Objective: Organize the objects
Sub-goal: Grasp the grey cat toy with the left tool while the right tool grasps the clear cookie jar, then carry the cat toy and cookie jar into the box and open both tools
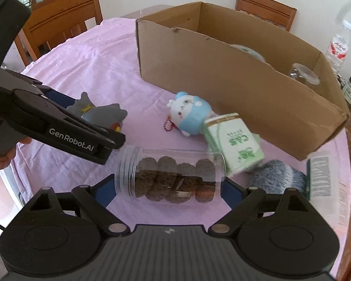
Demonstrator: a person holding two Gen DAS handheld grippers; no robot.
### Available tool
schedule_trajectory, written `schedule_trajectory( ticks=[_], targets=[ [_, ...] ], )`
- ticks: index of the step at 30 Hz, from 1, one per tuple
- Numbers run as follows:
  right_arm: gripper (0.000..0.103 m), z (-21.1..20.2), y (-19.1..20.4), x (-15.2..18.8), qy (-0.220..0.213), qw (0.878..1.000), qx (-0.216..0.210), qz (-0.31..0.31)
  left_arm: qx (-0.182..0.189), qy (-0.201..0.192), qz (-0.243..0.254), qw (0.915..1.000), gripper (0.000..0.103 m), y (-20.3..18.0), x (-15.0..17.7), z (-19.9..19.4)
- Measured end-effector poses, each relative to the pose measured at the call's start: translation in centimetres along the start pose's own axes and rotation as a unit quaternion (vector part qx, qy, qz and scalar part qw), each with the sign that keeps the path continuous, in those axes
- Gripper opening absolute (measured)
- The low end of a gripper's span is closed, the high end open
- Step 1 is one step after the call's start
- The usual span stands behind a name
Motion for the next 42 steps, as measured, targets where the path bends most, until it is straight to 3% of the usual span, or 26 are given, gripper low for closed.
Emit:
schedule_trajectory(
  ticks=[8, 20, 27, 33, 42],
  targets=[
    [0.094, 0.1, -0.6, 0.4, 0.004, 1.0, -0.004, 0.013, 0.016, -0.001, 0.006, 0.9998, 0.074, -0.5, 0.1, 0.1],
    [0.094, -1.8, -1.3, -0.9, -0.003, 1.0, -0.007, 0.007, 0.039, 0.01, 0.041, 0.9983, 0.073, -0.2, -1.3, -1.2],
    [0.094, -3.9, -2.4, -2.6, -0.012, 1.0, -0.008, 0.004, 0.07, 0.01, 0.097, 0.9927, 0.073, -0.5, -4.4, -4.3],
    [0.094, -6.0, -3.5, -4.5, -0.028, 1.0, -0.01, -0.004, 0.088, -0.017, 0.131, 0.9873, 0.073, -1.7, -8.3, -6.8],
    [0.094, -9.0, -6.0, -9.1, -0.075, 0.997, 0.016, -0.033, 0.112, -0.042, 0.142, 0.9826, 0.073, -3.5, -14.1, -7.2]
  ],
)
Point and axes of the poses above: each gripper's, at about its wrist camera, not at the fingertips, and z roughly the way its jaws point, y to its left, x to its underside, the point moved 3 cm from there along z, roughly the way its jaws point, and after that the axes turned 2 degrees about -x, right-handed, at the moved point
